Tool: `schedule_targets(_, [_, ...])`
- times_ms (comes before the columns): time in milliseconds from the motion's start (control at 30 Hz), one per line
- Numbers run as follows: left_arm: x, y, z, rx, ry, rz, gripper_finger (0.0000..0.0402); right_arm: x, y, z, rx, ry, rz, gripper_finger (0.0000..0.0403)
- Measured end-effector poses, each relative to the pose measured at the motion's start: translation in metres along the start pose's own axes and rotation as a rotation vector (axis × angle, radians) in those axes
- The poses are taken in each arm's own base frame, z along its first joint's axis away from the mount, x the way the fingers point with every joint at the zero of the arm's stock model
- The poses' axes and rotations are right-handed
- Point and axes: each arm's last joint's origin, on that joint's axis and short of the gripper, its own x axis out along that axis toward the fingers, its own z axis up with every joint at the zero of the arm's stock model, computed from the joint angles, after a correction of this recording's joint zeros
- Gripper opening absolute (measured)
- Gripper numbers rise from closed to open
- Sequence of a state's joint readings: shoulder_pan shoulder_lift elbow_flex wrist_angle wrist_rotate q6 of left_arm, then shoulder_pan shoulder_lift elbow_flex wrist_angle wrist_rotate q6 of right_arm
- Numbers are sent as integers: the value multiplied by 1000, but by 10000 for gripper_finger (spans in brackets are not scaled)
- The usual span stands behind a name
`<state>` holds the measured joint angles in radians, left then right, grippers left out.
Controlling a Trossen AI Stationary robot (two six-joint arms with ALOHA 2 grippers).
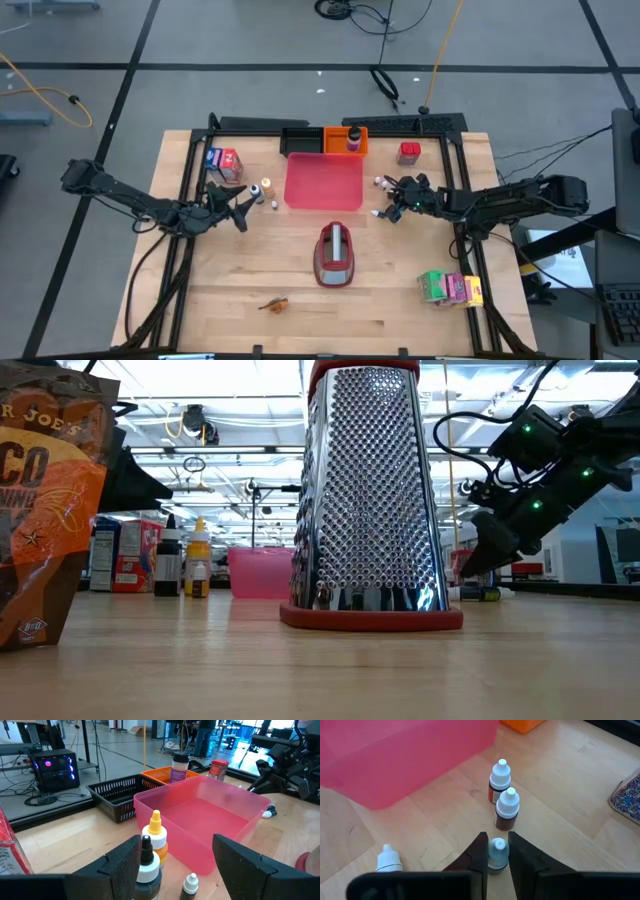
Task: Pick & Place Kitchen Items
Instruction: Put the small brown food coloring bottle into the black basket
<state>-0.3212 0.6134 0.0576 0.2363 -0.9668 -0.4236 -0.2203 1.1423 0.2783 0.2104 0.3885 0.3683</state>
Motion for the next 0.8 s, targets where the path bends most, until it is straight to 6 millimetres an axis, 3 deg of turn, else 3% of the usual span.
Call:
schedule_targets(167, [0, 0, 0, -1, 0, 0, 246, -3, 2, 6, 4, -4, 64, 40])
schedule_targets(367, [0, 0, 0, 0, 0, 1, 246, -18, 7, 29, -27, -42, 100, 40])
schedule_targets(567, [0, -3, 5, -49, -26, -44, 246, -33, 14, 63, -50, -150, 137, 40])
schedule_targets(800, [1, -11, 31, -71, -137, -160, 246, -45, 26, 105, -94, -245, 208, 40])
